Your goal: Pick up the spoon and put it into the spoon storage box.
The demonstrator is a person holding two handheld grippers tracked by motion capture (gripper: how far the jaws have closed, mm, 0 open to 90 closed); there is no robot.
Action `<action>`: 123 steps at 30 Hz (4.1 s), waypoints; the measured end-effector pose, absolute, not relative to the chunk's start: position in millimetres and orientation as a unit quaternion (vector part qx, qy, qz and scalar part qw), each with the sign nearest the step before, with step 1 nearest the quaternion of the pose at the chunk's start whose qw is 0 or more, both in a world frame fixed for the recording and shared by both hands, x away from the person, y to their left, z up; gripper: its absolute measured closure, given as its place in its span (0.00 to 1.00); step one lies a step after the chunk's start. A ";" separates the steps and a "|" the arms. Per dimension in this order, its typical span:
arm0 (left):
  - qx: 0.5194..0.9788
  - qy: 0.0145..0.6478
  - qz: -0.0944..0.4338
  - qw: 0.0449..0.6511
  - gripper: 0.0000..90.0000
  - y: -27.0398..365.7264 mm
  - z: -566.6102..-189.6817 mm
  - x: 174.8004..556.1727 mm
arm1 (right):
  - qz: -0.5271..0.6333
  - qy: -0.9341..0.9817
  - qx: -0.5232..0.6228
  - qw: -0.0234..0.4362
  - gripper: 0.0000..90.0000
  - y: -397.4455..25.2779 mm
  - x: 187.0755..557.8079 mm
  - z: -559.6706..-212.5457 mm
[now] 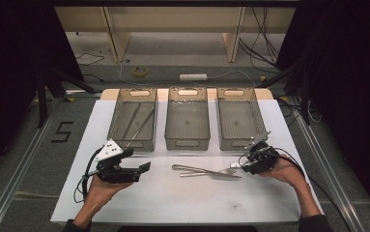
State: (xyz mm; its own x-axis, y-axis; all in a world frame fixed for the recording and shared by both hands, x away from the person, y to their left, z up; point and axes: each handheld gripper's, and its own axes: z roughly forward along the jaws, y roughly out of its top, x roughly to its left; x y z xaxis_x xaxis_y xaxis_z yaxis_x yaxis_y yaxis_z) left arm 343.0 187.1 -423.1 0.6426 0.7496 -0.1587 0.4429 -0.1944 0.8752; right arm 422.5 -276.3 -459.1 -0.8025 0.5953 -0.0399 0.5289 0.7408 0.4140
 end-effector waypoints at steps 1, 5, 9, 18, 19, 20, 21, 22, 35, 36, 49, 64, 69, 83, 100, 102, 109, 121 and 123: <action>0.757 0.394 0.154 0.498 0.17 187.2 -423.0 343.0 | 0.191 0.929 0.305 0.082 0.59 -275.3 422.3 -459.2; 0.758 0.393 0.154 0.498 0.17 187.1 -423.1 343.1 | 0.178 0.934 0.299 0.082 0.61 -273.8 422.9 -460.9; 0.759 0.392 0.154 0.497 0.17 186.7 -423.3 343.1 | 0.176 0.933 0.304 0.079 0.64 -272.5 422.6 -460.8; 0.759 0.392 0.153 0.497 0.17 186.5 -423.2 342.6 | 0.169 0.935 0.304 0.070 0.78 -270.3 421.7 -459.9; 0.759 0.392 0.154 0.497 0.17 186.4 -423.3 342.6 | 0.168 0.935 0.306 0.069 0.79 -270.3 421.7 -459.7; 0.759 0.392 0.154 0.497 0.17 186.3 -423.3 342.6 | 0.167 0.935 0.307 0.068 0.81 -270.5 421.7 -459.5; 0.759 0.392 0.154 0.497 0.17 186.1 -423.3 342.6 | 0.167 0.935 0.307 0.068 0.81 -270.6 421.7 -459.4; 0.760 0.391 0.153 0.496 0.17 185.9 -423.3 342.5 | 0.167 0.934 0.307 0.068 0.82 -270.5 421.6 -459.4; 0.762 0.389 0.155 0.495 0.17 185.8 -423.3 342.5 | 0.154 0.940 0.297 0.072 0.83 -267.4 417.3 -452.3; 0.761 0.389 0.155 0.495 0.17 185.7 -423.2 342.5 | 0.156 0.939 0.298 0.073 0.83 -267.7 416.9 -451.2; 0.759 0.391 0.158 0.497 0.17 186.8 -422.9 342.5 | 0.204 0.924 0.312 0.087 0.84 -275.8 413.5 -430.9; 0.748 0.392 0.165 0.509 0.17 189.2 -421.4 340.9 | 0.314 0.889 0.322 0.090 0.84 -268.2 416.3 -386.6; 0.747 0.393 0.166 0.511 0.17 189.5 -421.4 340.9 | 0.355 0.875 0.319 0.082 0.84 -258.5 424.3 -375.5; 0.745 0.392 0.167 0.513 0.17 189.9 -420.9 340.4 | 0.450 0.834 0.316 0.045 0.85 -217.7 463.0 -360.3; 0.745 0.390 0.166 0.515 0.17 190.1 -419.8 339.3 | 0.471 0.812 0.340 0.063 0.96 -169.5 496.5 -348.1; 0.744 0.391 0.165 0.516 0.17 189.9 -420.0 339.2 | 0.472 0.806 0.350 0.067 0.96 -166.3 500.5 -350.7; 0.745 0.391 0.165 0.515 0.17 190.0 -420.0 339.2 | 0.463 0.812 0.350 0.068 0.96 -152.8 507.7 -352.5; 0.744 0.390 0.166 0.517 0.17 190.0 -419.4 338.8 | 0.448 0.809 0.373 0.074 0.96 -142.2 517.2 -362.8; 0.745 0.388 0.166 0.516 0.17 190.1 -419.4 338.6 | 0.445 0.811 0.374 0.073 0.96 -140.3 517.8 -365.5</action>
